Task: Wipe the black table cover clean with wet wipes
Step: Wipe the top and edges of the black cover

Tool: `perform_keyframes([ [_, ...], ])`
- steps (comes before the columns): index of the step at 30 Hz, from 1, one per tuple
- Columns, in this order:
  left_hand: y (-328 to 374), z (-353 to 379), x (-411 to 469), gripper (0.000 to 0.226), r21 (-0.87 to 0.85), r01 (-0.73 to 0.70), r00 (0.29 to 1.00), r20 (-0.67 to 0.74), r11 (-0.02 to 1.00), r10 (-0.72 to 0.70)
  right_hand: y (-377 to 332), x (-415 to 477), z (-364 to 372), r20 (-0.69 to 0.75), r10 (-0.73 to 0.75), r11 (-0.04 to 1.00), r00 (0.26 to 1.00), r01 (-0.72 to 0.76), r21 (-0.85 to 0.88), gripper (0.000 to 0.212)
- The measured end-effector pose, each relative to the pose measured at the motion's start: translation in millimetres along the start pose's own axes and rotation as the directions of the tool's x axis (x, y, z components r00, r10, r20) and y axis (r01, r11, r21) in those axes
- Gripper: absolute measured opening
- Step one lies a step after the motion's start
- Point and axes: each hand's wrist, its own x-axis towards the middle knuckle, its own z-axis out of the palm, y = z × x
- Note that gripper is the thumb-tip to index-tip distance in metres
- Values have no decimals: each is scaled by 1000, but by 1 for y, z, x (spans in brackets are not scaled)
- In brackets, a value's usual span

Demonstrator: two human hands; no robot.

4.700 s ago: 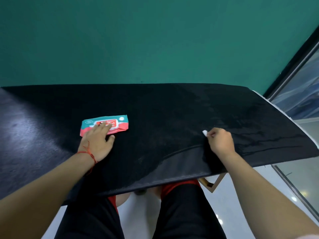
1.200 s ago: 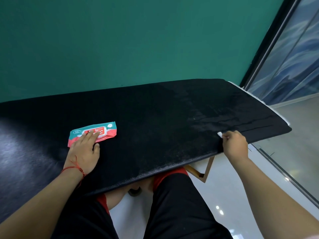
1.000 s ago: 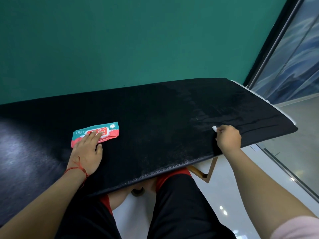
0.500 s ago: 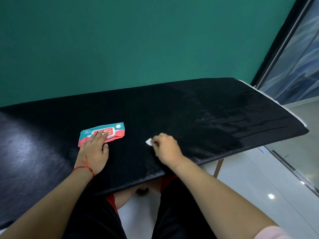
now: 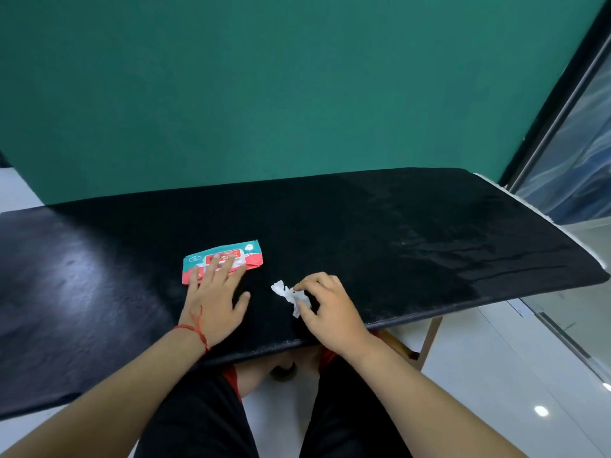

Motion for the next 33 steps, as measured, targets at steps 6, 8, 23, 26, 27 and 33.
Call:
perform_keyframes([
  [6, 28, -13, -57, 118, 31, -200, 892, 418, 979, 169, 32, -35, -35, 414, -84, 846, 906, 284, -451, 93],
  [8, 26, -9, -62, 107, 137, -173, 906, 410, 975, 103, 44, -38, -47, 334, -27, 826, 942, 209, -523, 100],
  [23, -12, -59, -95, 78, 175, -17, 938, 344, 984, -45, 52, -56, -119, 143, 209, 682, 967, -39, -731, 88],
  [26, -64, -59, -131, 81, 179, 70, 946, 299, 981, -122, 20, -48, -85, 273, 138, 734, 952, 87, -673, 88],
  [27, -82, -60, -142, 83, 196, 95, 945, 290, 976, -150, 9, -44, -71, 298, 117, 752, 947, 112, -650, 88],
  [33, -169, -73, -186, 80, 265, 245, 936, 184, 932, -299, -56, -13, 10, 431, 58, 789, 900, 224, -572, 80],
])
